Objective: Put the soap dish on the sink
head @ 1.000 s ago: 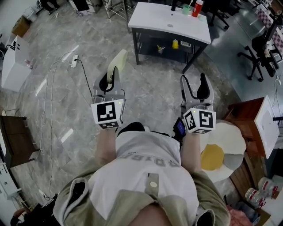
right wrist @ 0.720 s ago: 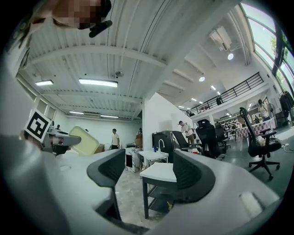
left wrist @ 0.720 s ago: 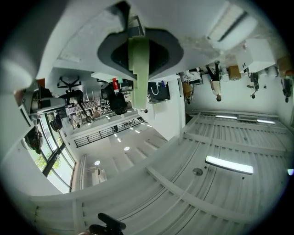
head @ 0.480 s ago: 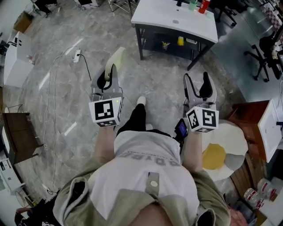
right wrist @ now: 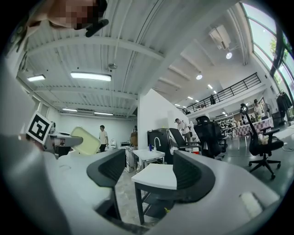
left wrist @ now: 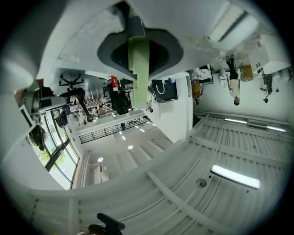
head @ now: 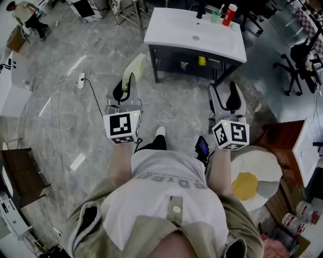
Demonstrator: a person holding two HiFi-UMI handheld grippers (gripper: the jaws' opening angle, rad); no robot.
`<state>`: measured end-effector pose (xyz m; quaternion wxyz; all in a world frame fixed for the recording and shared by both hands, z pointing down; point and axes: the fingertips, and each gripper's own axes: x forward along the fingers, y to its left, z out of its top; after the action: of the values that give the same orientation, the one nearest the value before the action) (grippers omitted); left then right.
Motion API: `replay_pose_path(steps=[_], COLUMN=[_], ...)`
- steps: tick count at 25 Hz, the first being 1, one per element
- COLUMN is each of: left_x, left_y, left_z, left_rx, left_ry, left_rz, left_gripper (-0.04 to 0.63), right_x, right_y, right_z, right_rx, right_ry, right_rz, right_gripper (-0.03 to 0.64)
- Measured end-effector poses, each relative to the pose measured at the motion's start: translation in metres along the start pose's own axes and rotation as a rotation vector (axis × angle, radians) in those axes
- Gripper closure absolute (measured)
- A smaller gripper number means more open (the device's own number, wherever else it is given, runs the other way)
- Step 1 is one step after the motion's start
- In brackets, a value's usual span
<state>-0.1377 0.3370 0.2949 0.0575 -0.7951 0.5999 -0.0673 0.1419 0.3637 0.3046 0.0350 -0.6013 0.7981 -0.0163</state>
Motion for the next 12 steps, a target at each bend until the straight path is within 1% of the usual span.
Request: replay_pose_path(steps=[7,12], left_x=[0.073,0.102], left_y=[0.043,0.073], left_z=[0.014,0.006], left_rx=[-0.001,-0.010], left_ry=[-0.051,-0.043], left_rz=[-0.035,-0.032], left_gripper=[0.577,0.577], right_x=[0.075,0.112], right_y=[-0.003,-0.005], right_z=[0.015,0.009], right_rx=[-0.009,-0.009], right_ry=[-0.041,-0.031], right_rz=[-0.038,-0.064], right_gripper=[0.302,0.302])
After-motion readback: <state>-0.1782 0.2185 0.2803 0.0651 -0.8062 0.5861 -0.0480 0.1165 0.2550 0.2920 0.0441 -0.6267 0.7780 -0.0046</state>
